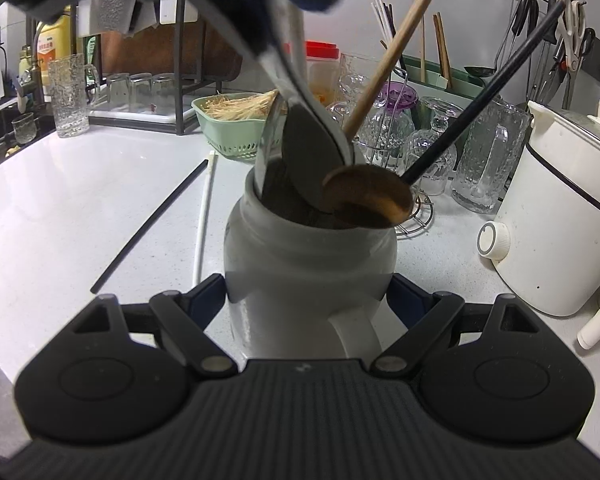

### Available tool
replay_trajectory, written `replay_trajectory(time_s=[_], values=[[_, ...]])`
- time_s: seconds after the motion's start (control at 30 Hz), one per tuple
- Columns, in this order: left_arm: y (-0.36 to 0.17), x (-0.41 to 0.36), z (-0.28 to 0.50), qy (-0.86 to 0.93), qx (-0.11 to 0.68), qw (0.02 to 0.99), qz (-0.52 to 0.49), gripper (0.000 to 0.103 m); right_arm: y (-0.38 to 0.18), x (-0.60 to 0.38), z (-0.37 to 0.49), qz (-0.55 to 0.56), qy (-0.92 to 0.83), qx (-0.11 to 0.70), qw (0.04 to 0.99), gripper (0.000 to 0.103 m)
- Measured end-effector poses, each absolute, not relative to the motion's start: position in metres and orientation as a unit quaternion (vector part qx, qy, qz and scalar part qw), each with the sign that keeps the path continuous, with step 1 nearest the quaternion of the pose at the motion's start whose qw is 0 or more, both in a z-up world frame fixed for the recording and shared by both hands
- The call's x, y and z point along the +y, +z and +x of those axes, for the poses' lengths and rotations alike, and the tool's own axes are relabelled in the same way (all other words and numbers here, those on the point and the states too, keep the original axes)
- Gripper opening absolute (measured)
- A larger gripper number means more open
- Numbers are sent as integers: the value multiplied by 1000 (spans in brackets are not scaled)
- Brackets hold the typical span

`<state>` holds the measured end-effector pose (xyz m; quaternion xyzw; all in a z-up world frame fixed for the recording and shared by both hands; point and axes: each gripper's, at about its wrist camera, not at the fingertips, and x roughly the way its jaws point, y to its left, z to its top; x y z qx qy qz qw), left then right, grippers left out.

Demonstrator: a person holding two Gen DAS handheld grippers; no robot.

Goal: Organize utensils
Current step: 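Lower the white spoon into the white mug and open the left tool, then withdraw the open left tool and move it toward the black chopstick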

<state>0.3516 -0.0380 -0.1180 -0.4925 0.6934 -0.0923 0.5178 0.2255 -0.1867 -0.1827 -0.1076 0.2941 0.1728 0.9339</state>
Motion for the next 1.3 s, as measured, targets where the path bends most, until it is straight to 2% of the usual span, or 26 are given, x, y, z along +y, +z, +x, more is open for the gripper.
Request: replay_trajectory(time_s=[0.23, 0.47, 0.5, 0.57, 0.63, 0.67, 0.97, 1.3], values=[[-135, -44, 357, -84, 700, 513, -490, 15, -183, -187, 226, -107, 172, 294, 934, 89], [-128, -53, 367, -109, 698, 543, -454, 18, -183, -186, 228, -104, 169, 293, 935, 89], [-126, -52, 368, -109, 698, 547, -449, 21, -183, -186, 228, -104, 169, 293, 935, 89], [-122, -52, 370, -116, 693, 553, -447, 35, -183, -186, 228, -102, 168, 294, 935, 89], [-116, -52, 372, -121, 690, 563, -438, 59, -183, -186, 229, -102, 167, 294, 936, 89], [-113, -51, 373, -124, 687, 571, -432, 61, -183, -186, 229, -102, 167, 294, 936, 89], [-101, -46, 369, -140, 675, 594, -414, 62, -183, -184, 233, -99, 162, 296, 936, 89], [-60, -41, 353, -166, 629, 677, -344, 62, -183, -183, 234, -97, 156, 301, 936, 89]])
